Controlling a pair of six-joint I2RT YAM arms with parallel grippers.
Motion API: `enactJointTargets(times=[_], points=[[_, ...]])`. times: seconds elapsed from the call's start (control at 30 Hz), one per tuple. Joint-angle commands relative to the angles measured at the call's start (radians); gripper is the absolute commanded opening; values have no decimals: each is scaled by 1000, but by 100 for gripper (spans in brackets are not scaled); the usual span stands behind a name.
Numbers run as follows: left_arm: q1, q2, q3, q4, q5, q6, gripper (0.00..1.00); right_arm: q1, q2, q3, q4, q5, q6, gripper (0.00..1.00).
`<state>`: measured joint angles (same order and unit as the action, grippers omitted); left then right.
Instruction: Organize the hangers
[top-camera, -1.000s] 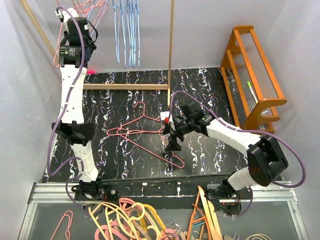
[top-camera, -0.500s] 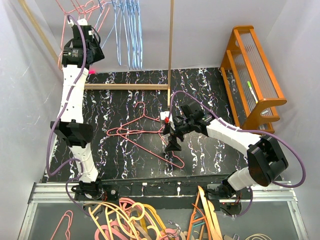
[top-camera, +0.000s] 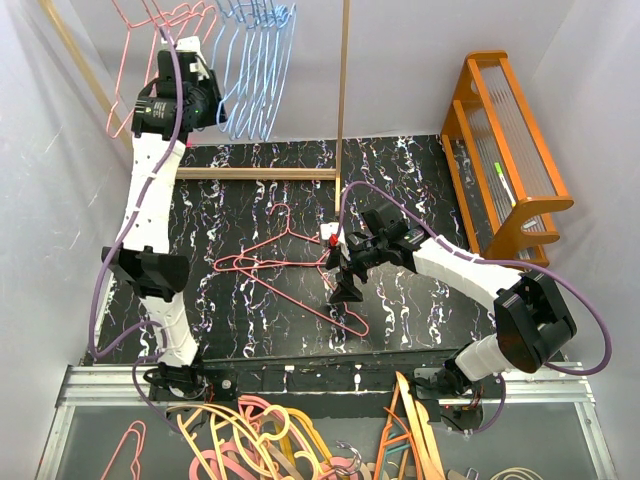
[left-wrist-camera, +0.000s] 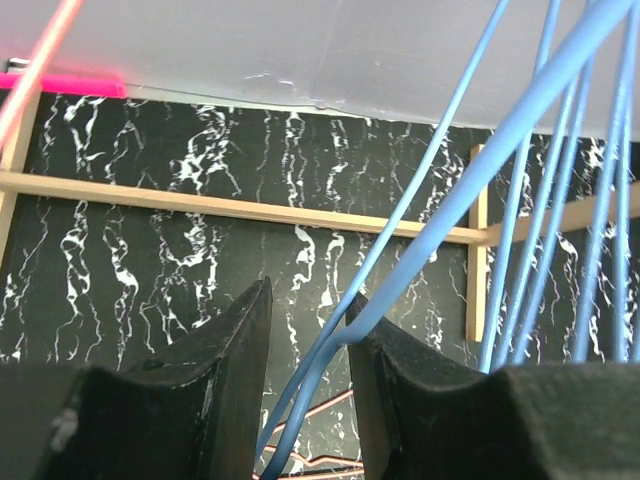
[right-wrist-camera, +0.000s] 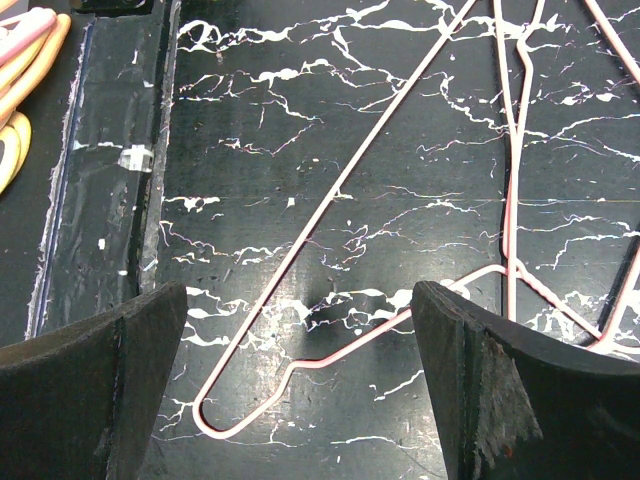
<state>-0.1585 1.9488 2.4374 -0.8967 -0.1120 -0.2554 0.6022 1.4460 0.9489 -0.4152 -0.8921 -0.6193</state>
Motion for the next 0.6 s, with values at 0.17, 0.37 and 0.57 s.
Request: enactJointTargets(times=[0.17, 0.37, 0.57], points=[[-99, -42, -2, 15, 47, 113, 32, 6, -26, 13, 50, -1, 9, 100], [-42, -105, -109, 19, -72, 257, 97, 6, -21, 29, 105, 75, 53, 99], [386, -193, -185, -115, 396, 270, 97, -15, 22, 144, -3, 89, -110, 99]])
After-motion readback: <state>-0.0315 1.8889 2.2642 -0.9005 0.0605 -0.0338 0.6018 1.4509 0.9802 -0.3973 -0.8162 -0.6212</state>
